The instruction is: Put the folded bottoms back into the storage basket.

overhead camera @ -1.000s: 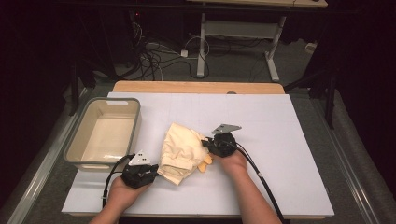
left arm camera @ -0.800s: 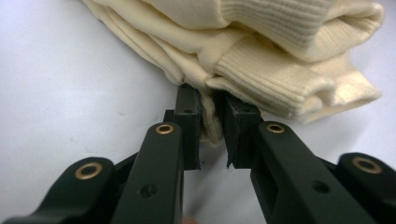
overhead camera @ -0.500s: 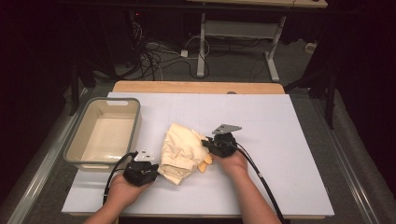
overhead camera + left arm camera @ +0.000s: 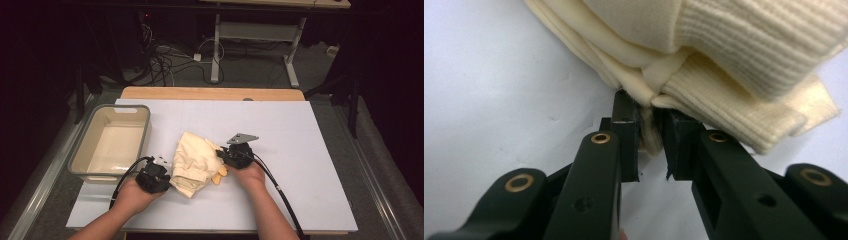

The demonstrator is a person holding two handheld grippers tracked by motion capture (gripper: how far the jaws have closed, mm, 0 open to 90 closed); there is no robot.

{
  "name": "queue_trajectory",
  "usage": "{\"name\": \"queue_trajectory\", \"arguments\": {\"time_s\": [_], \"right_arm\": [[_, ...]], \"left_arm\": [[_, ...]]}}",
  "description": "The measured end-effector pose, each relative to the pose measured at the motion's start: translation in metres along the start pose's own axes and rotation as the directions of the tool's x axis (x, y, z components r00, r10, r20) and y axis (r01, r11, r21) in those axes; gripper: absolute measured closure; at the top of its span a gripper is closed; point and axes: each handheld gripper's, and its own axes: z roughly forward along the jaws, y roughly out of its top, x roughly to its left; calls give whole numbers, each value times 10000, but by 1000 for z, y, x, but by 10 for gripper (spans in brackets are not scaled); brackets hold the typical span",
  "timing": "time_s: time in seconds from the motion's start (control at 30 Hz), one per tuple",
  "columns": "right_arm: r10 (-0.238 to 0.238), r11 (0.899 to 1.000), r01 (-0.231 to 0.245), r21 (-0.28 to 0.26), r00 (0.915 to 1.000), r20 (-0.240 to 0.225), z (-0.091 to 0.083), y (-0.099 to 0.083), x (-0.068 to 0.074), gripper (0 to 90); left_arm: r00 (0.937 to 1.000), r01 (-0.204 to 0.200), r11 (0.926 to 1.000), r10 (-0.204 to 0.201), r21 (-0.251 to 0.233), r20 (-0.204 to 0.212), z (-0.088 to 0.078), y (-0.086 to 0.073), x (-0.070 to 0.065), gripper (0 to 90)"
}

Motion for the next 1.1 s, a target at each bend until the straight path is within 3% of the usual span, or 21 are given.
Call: {"name": "queue_trajectory", "arguments": {"time_s": [0.3,0.7,0.93,1.1], "right_arm": [[-18,10000,18,-17,10000,30,0,0,0,797],[-30,9999,31,-136,10000,79,-2,-1,0,797],[-101,9998,103,-183,9999,114,-2,-1,1,797],[-102,9995,107,-313,9999,136,-3,-1,1,798]], "left_arm": [[9988,-415,9956,435,843,-217,-1,11,-4,765],[9973,-640,9768,698,2042,-214,-4,25,-4,766],[9975,-650,9655,699,2523,-104,-6,34,-3,767],[9989,-479,9619,457,2693,144,-10,41,0,768]]}}
